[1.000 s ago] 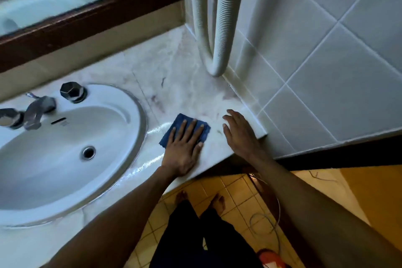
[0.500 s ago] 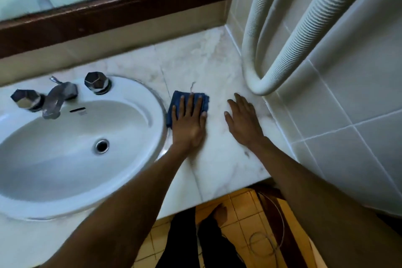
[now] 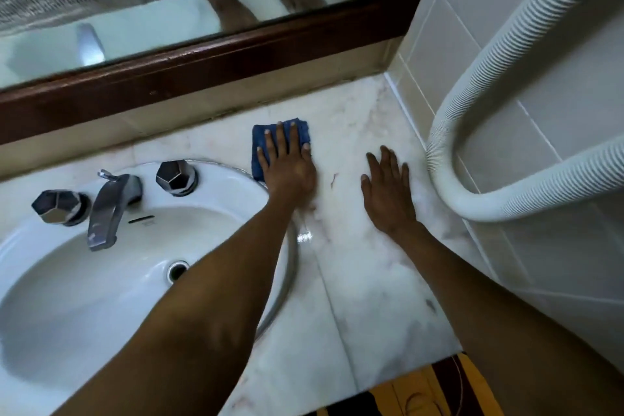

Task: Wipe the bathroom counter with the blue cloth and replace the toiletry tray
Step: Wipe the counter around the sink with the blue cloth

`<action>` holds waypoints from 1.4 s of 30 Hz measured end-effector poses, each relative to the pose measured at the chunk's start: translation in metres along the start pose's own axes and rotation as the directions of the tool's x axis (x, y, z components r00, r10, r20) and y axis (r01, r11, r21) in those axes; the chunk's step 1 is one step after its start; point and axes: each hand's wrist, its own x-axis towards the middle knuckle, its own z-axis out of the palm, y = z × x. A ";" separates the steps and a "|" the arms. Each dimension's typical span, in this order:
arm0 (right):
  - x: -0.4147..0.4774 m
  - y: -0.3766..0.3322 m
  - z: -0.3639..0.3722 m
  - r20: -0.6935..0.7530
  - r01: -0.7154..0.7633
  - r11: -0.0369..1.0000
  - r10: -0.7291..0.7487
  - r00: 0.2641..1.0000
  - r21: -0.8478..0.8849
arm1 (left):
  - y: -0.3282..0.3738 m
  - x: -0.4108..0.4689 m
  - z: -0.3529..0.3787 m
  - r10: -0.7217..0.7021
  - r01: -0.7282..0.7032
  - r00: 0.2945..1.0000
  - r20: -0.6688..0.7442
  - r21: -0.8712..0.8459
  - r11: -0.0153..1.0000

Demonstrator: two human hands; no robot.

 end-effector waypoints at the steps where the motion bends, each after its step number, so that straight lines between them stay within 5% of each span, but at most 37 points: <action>1: 0.005 -0.004 0.001 -0.013 -0.013 1.000 0.013 1.000 0.003 | 0.002 -0.008 0.002 -0.016 0.016 1.000 -0.022 -0.015 1.000; 5: 0.009 -0.012 0.001 -0.093 -0.049 0.999 0.049 0.994 0.012 | 0.011 -0.056 0.017 0.028 -0.028 1.000 -0.010 -0.014 1.000; 9: 0.011 -0.011 0.004 -0.156 -0.041 0.997 0.050 0.986 0.060 | -0.010 -0.010 0.004 0.066 -0.066 0.998 -0.022 0.019 0.998; 17: 0.013 -0.012 0.005 -0.200 -0.074 0.995 0.086 0.976 0.069 | 0.007 0.062 -0.009 -0.310 0.306 0.936 -0.165 -0.050 0.951; 23: 0.013 -0.011 0.005 -0.219 -0.091 0.991 0.111 0.969 0.100 | 0.097 0.076 0.027 0.141 -0.143 0.988 0.064 0.032 0.989; 29: 0.013 -0.009 0.008 -0.285 -0.163 0.981 0.188 0.940 0.109 | 0.071 0.115 0.005 0.640 -0.689 0.713 0.288 0.113 0.716; 31: 0.014 -0.010 0.007 -0.283 -0.161 0.982 0.181 0.942 0.094 | 0.035 0.118 -0.008 0.685 -0.727 0.684 0.251 0.153 0.669; 38: 0.014 -0.014 0.007 -0.275 -0.187 0.981 0.192 0.942 0.043 | 0.068 0.105 0.003 0.479 -0.507 0.859 0.179 0.171 0.845; 42: 0.012 -0.012 0.008 -0.283 -0.176 0.983 0.182 0.942 0.046 | 0.118 0.096 0.022 0.614 -0.661 0.726 0.311 0.066 0.748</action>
